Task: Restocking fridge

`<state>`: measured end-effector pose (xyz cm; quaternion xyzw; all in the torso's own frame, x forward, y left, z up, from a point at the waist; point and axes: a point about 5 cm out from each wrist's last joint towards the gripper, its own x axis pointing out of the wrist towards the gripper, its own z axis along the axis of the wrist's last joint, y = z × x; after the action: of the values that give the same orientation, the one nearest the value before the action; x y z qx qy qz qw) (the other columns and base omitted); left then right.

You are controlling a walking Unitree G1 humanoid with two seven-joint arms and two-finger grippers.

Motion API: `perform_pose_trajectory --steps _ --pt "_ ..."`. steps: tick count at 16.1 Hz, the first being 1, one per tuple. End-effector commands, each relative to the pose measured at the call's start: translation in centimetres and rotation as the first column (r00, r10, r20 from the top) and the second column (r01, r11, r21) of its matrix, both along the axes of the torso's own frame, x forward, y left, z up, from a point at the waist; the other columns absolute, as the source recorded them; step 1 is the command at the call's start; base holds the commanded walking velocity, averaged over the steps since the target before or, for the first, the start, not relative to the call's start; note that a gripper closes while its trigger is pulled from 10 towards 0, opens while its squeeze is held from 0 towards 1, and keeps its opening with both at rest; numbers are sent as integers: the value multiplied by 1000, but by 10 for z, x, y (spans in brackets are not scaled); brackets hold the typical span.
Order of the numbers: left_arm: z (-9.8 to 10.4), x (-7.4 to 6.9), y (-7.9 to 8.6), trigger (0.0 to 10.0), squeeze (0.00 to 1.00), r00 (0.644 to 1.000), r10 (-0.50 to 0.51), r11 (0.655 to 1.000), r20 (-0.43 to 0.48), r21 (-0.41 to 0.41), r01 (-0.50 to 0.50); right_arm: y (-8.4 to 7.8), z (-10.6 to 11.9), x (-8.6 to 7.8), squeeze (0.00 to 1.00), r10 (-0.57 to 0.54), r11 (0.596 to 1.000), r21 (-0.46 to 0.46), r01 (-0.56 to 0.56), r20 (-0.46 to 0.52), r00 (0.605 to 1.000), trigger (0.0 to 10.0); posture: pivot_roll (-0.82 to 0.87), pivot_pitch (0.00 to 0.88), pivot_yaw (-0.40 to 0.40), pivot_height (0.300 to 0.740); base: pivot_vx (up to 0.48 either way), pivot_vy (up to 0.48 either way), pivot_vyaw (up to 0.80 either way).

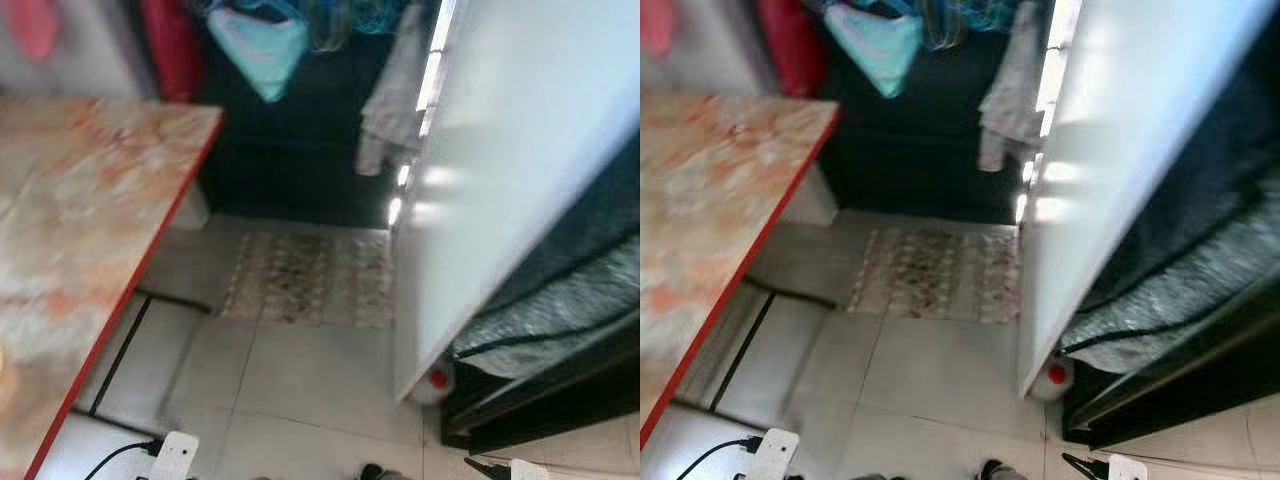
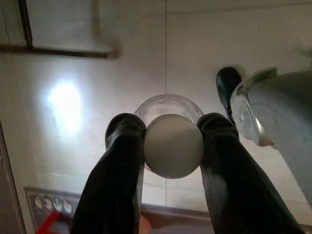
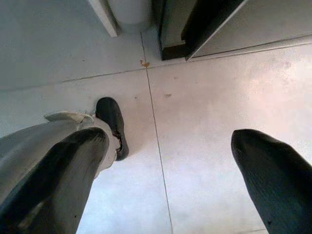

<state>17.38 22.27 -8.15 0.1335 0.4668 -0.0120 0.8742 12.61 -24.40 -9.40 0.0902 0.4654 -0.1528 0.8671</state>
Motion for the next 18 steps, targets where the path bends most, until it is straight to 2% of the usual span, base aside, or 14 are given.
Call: perform_pose_trajectory --steps 1,7,11,18 --pt "-2 -6 4 10000 0 1000 3 1000 -23 9 -2 4 -2 -2 0 3 1000 9 -3 -11 1000 10000 135 155 60 740 0 0 -587" --pt "1 -1 4 10000 0 1000 9 1000 2 1 -10 4 -1 2 0 4 1000 8 -4 -2 1000 10000 132 151 60 740 0 0 -592" --pt "-1 -3 3 10000 0 1000 -23 1000 -16 4 23 2 -1 -2 0 14 1000 2 -14 -13 1000 10000 137 155 53 740 0 0 -595" --pt "-2 -7 4 10000 0 1000 -18 1000 -17 -3 17 2 -2 -5 0 24 1000 5 -24 -18 1000 10000 139 157 56 740 0 -35 -590"
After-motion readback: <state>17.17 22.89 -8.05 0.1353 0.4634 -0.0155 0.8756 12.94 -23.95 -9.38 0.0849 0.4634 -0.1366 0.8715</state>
